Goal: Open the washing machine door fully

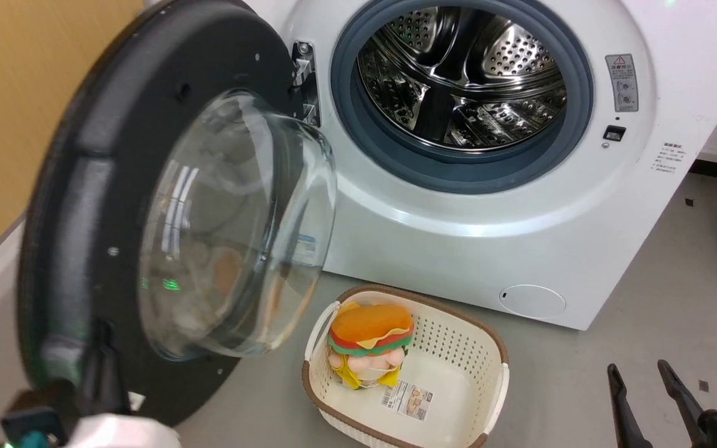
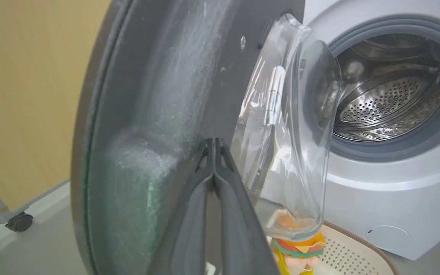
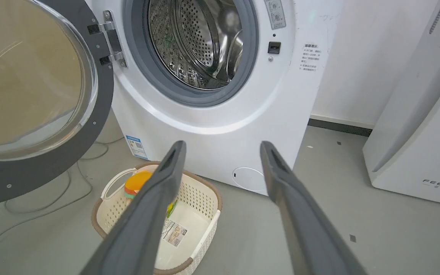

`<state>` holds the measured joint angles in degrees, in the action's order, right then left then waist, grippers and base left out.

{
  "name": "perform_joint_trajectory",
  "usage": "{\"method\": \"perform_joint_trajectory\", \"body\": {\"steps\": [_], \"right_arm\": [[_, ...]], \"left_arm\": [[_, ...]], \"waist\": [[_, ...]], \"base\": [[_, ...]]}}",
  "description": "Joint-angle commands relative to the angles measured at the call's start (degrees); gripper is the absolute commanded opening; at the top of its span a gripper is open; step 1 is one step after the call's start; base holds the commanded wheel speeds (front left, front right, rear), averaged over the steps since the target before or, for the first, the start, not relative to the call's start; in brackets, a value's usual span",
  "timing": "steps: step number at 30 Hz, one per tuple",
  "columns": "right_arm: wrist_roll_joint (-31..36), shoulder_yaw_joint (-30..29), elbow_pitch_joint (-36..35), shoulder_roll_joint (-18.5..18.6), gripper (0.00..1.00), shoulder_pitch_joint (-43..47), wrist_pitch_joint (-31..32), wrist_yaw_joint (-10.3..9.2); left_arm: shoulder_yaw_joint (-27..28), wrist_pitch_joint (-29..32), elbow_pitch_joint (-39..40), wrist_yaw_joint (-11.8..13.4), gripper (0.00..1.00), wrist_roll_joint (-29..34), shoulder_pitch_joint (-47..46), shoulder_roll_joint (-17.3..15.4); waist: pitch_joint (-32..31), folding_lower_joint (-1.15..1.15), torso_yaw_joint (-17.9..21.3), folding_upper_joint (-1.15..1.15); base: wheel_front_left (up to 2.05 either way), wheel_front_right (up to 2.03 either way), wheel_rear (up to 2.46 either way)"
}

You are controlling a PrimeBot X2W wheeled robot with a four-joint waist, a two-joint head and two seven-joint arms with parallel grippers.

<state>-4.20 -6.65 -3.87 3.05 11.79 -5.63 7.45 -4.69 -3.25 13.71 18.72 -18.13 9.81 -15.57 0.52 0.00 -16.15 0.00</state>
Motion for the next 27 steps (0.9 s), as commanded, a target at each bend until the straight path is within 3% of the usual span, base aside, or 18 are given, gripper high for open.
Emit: {"method": "perform_joint_trajectory", "body": {"steps": [1, 11, 16, 27], "right_arm": [[0.5, 0.2, -0.4, -0.2, 1.00, -0.2, 0.2, 0.03], [0.9, 0.6, -1.0, -0.2, 1.00, -0.9, 1.0, 0.03], [0.9, 0.5, -1.1, -0.2, 1.00, -1.2, 1.1, 0.03], [0.2, 0.6, -1.1, -0.2, 1.00, -1.9, 0.8, 0.03]], "left_arm": [[1.0, -0.5, -0.5, -0.1, 0.00, -0.3, -2.2, -0.9], [8.1, -2.9, -10.1, -1.9, 0.00, -3.5, -11.4, -6.0], [11.7, -6.0, -17.9, -4.1, 0.00, -6.3, -15.1, -8.2], [14.6, -10.6, -33.2, -7.8, 0.00, -8.3, -20.4, -10.5]], "waist": [[0.1, 0.00, 0.2, 0.00], [1.5, 0.00, 2.4, 0.00], [2.0, 0.00, 3.1, 0.00], [2.9, 0.00, 3.3, 0.00]], "base": [[0.00, 0.00, 0.00], [0.00, 0.00, 0.00], [0.00, 0.00, 0.00], [0.00, 0.00, 0.00]]}}
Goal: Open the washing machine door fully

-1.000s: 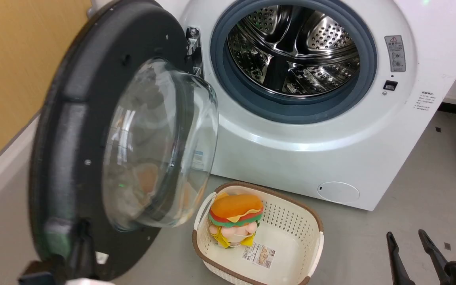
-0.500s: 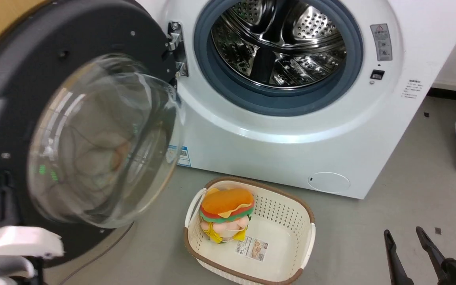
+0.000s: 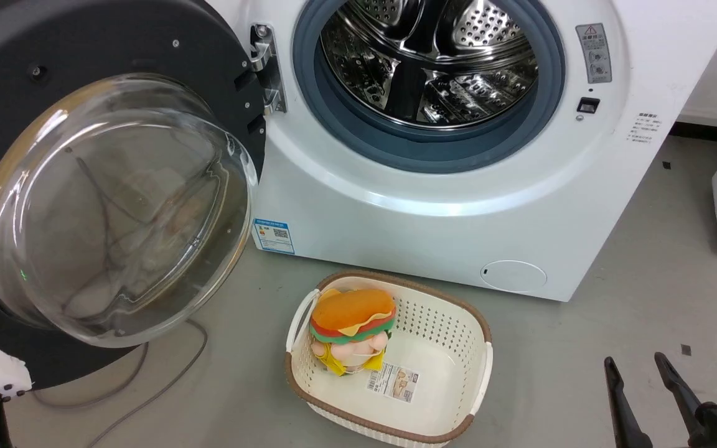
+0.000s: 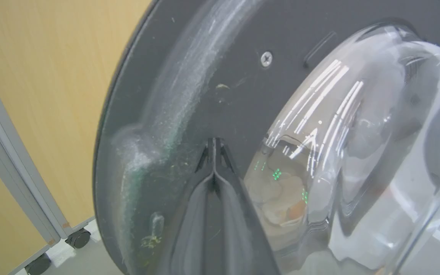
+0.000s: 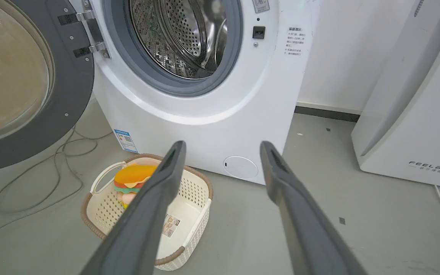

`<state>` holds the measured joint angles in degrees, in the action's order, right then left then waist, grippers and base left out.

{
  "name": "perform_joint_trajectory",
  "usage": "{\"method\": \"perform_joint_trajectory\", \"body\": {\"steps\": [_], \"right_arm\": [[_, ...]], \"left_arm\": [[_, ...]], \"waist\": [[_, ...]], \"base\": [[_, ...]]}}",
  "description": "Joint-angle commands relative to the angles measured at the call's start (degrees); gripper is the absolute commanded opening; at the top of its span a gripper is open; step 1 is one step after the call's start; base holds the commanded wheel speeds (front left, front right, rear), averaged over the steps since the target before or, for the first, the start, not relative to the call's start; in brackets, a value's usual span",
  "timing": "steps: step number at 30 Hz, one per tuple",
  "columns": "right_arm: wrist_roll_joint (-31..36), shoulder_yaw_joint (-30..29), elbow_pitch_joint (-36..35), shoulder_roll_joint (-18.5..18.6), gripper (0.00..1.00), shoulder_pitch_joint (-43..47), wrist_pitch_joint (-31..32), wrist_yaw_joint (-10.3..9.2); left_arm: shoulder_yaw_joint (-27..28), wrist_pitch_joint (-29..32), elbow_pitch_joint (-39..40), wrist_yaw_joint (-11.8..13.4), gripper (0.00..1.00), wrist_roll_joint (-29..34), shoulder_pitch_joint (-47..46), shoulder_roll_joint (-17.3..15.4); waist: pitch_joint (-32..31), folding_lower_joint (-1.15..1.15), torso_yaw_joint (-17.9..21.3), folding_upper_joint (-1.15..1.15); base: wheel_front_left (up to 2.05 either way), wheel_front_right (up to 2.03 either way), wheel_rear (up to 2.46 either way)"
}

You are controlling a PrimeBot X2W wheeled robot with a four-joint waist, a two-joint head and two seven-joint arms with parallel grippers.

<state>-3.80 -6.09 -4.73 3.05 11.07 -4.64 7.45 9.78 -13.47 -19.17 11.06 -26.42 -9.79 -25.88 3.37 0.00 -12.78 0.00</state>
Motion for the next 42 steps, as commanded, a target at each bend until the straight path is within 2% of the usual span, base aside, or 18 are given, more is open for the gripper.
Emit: {"method": "perform_joint_trajectory", "body": {"steps": [1, 8, 12, 15, 16, 17, 18, 23, 26, 31, 36, 42], "right_arm": [[-0.3, 0.1, -0.1, -0.2, 1.00, -1.2, -0.4, 0.03], [-1.0, 0.4, 1.2, -0.2, 1.00, -0.9, -0.9, 0.03], [-1.4, 1.0, 1.9, -0.2, 1.00, -0.8, -1.1, 0.03], [-1.7, 1.5, 2.3, -0.2, 1.00, -0.7, -1.4, 0.03], [-1.7, 1.8, 2.4, -0.2, 1.00, -0.6, -1.4, 0.03], [-1.6, 1.9, 2.4, -0.2, 1.00, -0.6, -1.4, 0.03], [-1.5, 1.9, 2.4, -0.2, 1.00, -0.6, -1.5, 0.03], [-1.4, 1.9, 2.2, -0.2, 1.00, -0.4, -1.4, 0.03], [-1.2, 2.2, 2.1, -0.2, 1.00, -0.4, -1.3, 0.03], [-0.3, 2.4, 1.2, -0.2, 1.00, -0.4, -0.7, 0.03], [0.6, 2.7, -0.3, -0.2, 1.00, -0.1, 0.2, 0.03], [1.0, 4.2, -1.4, -0.2, 1.00, 0.7, 0.8, 0.03]], "left_arm": [[0.2, -0.7, -0.8, -0.3, 0.00, 0.2, -0.9, 0.0], [0.9, -1.5, 1.8, -1.0, 0.00, 1.6, 2.4, 2.9], [0.7, -1.5, 8.3, -0.6, 0.00, 2.7, 7.6, 5.1], [-0.1, -1.5, 14.9, 0.9, 0.00, 4.3, 12.6, 7.1], [-1.0, -1.4, 17.2, 1.3, 0.12, 5.0, 14.5, 8.0], [-2.1, -1.2, 19.3, 1.8, 0.45, 5.6, 16.3, 9.0], [-3.3, -0.8, 21.3, 2.2, 1.00, 6.2, 17.9, 10.0], [-8.5, 1.0, 27.1, 2.8, 1.00, 8.2, 22.4, 13.0], [-12.3, 1.4, 28.1, 2.2, 1.00, 9.4, 23.4, 14.3], [-16.2, 0.7, 25.1, 0.5, 1.00, 10.4, 21.5, 15.5], [-18.7, 0.3, 20.5, -1.5, 1.00, 11.4, 18.4, 15.3], [-19.1, -0.2, 16.2, -2.0, 1.00, 11.6, 17.4, 14.9]], "waist": [[0.0, 0.00, -0.1, 0.00], [-1.6, 0.00, -0.5, 0.00], [-2.9, 0.00, 0.0, 0.00], [-3.6, 0.00, 0.7, 0.00], [-3.7, 0.00, 1.0, 0.00], [-3.9, 0.00, 1.3, 0.00], [-4.0, 0.00, 1.6, 0.00], [-4.3, 0.00, 3.0, 0.00], [-4.7, 0.00, 4.5, 0.00], [-5.2, 0.00, 7.4, 0.00], [-5.4, 0.00, 10.4, 0.00], [-5.6, 0.00, 13.0, 0.00]], "base": [[0.00, 0.00, 0.00], [0.00, 0.00, 0.00], [0.00, 0.00, 0.00], [0.00, 0.00, 0.00], [0.00, 0.00, 0.00], [0.00, 0.00, 0.00], [0.00, 0.00, 0.00], [0.00, 0.00, 0.00], [0.00, 0.00, 0.00], [0.00, 0.00, 0.00], [0.00, 0.00, 0.00], [0.00, 0.00, 0.00]]}}
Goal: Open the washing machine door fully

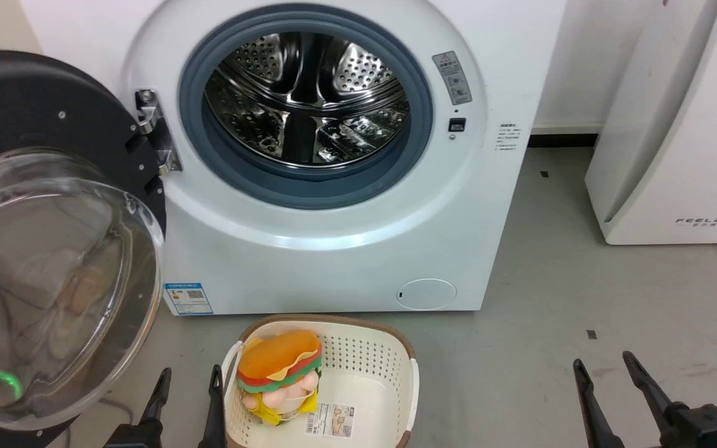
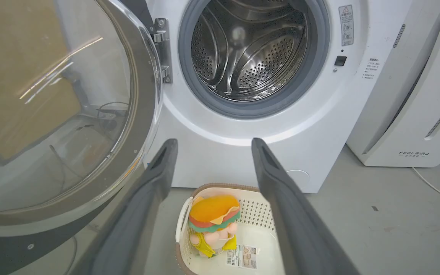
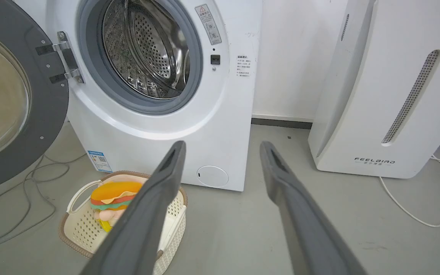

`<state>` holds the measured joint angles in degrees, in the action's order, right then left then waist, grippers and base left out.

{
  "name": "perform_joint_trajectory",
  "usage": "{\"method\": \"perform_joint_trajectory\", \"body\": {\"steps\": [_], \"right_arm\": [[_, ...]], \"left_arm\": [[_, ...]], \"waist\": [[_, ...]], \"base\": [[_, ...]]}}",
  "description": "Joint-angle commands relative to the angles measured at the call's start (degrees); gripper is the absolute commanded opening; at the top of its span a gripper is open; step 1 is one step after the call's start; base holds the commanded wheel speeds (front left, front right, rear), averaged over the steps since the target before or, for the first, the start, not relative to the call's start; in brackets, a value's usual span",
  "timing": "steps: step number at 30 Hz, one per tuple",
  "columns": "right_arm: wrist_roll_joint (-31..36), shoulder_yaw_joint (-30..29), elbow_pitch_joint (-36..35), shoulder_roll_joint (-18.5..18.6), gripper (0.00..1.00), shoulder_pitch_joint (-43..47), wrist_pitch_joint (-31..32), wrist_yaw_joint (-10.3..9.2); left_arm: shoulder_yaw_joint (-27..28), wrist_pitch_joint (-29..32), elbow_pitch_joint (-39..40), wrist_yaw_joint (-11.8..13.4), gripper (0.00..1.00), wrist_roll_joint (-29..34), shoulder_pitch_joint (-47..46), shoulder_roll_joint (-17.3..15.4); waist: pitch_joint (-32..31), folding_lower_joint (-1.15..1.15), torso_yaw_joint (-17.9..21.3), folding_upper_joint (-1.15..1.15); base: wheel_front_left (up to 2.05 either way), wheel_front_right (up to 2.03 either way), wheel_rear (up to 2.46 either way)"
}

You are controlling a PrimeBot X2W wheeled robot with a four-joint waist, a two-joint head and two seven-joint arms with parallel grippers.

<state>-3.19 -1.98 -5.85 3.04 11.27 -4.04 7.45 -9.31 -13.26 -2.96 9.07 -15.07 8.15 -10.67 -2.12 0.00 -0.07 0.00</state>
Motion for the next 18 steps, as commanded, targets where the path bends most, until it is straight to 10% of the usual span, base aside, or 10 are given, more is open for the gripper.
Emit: {"method": "perform_joint_trajectory", "body": {"steps": [1, 9, 10, 18], "right_arm": [[0.4, 0.2, -0.3, -0.2, 1.00, 0.6, 0.2, 0.03], [0.1, 1.1, -0.3, -0.2, 1.00, 0.6, 0.0, 0.03], [0.1, 1.0, -0.1, 0.0, 0.00, 0.1, 0.2, 0.00], [0.3, 1.1, 0.2, 0.0, 0.00, -0.5, 0.4, -0.01]], "left_arm": [[0.0, -0.5, -0.4, 0.0, 1.00, 0.3, -0.5, -0.3], [-0.1, -0.9, -2.5, 0.4, 1.00, 0.3, -0.8, -0.2], [0.0, -0.5, -2.4, 0.3, 0.00, 0.0, 0.0, 0.0], [0.4, 0.3, -2.2, -0.1, 0.00, 0.7, -0.4, 0.5]], "waist": [[-0.1, 0.00, 0.5, 0.00], [0.0, 0.00, 0.7, 0.00], [0.0, 0.00, 0.7, 0.00], [0.1, 0.00, 0.7, 0.00]], "base": [[0.00, 0.00, 0.00], [0.00, 0.00, 0.00], [0.00, 0.00, 0.00], [0.00, 0.00, 0.00]]}}
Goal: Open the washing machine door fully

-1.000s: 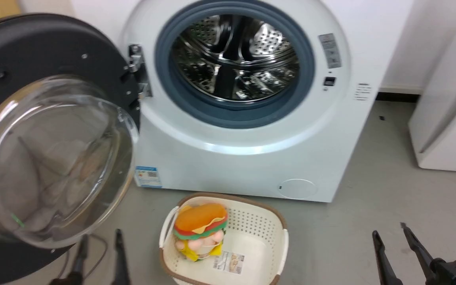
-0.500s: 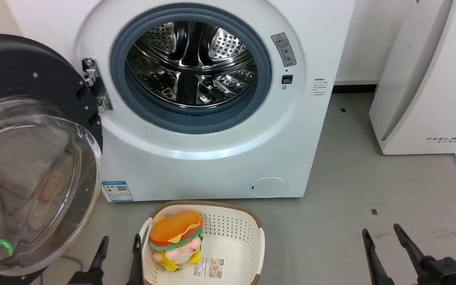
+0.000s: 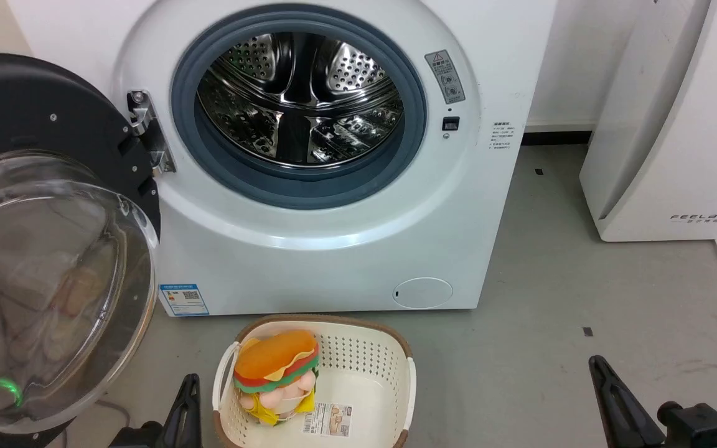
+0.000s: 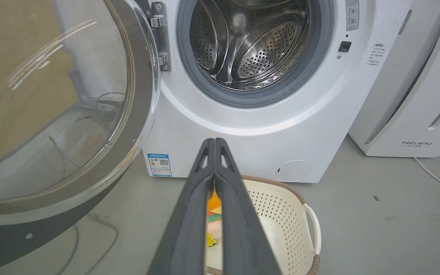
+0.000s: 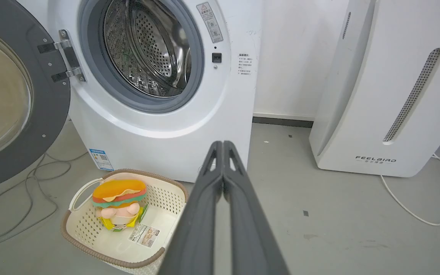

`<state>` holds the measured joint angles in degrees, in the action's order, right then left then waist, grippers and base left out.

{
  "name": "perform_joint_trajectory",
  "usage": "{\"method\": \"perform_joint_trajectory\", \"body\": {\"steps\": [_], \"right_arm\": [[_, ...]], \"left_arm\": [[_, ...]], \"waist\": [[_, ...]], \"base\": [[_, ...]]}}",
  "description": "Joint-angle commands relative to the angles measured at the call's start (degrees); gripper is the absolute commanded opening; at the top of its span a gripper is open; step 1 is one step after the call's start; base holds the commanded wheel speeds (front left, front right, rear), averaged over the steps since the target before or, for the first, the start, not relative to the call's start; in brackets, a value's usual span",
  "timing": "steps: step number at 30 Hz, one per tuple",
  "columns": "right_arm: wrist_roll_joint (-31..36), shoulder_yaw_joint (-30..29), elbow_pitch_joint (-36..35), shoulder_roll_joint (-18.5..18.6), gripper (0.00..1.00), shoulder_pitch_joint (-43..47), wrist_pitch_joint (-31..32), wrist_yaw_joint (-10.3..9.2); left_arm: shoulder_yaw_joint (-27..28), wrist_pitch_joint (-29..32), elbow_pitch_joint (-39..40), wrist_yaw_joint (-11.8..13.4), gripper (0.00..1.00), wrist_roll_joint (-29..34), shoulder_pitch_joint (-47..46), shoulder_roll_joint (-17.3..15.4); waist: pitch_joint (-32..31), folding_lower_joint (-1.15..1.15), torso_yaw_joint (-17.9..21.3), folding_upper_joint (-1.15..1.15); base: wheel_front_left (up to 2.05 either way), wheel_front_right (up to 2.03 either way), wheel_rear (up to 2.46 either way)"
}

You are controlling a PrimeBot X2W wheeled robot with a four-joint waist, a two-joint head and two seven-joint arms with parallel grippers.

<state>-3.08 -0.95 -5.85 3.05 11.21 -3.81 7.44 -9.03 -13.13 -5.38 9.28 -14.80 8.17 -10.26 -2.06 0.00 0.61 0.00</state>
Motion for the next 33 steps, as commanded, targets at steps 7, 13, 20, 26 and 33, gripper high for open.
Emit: {"method": "perform_joint_trajectory", "body": {"steps": [7, 13, 20, 26, 33], "right_arm": [[0.3, 0.1, 0.5, 0.0, 0.00, -1.1, 0.3, 0.00], [0.5, 0.1, 0.8, 0.0, 0.00, -1.6, 0.5, 0.01], [0.6, 0.2, 1.1, 0.0, 0.00, -2.3, 0.7, 0.01], [0.8, 0.2, 1.4, 0.0, 0.00, -2.8, 0.9, 0.01], [1.0, 0.3, 1.8, -0.1, 0.00, -3.4, 1.1, 0.01]], "left_arm": [[0.7, 0.9, 0.5, -0.9, 0.00, 1.3, -0.8, 0.5], [1.1, 1.6, 0.7, -1.3, 0.00, 2.0, -1.2, 0.9], [1.6, 2.3, 1.0, -1.8, 0.00, 2.9, -1.7, 1.3], [2.1, 3.0, 1.3, -2.3, 0.00, 3.6, -2.1, 1.7], [2.6, 3.7, 1.6, -2.8, 0.00, 4.4, -2.5, 2.1]], "waist": [[0.1, 0.00, 0.0, 0.00], [0.2, 0.00, -0.1, 0.00], [0.4, 0.00, -0.1, 0.00], [0.5, 0.00, -0.1, 0.00], [0.6, 0.00, -0.2, 0.00]], "base": [[0.00, 0.00, 0.00], [0.00, 0.00, 0.00], [0.00, 0.00, 0.00], [0.00, 0.00, 0.00], [0.00, 0.00, 0.00]]}}
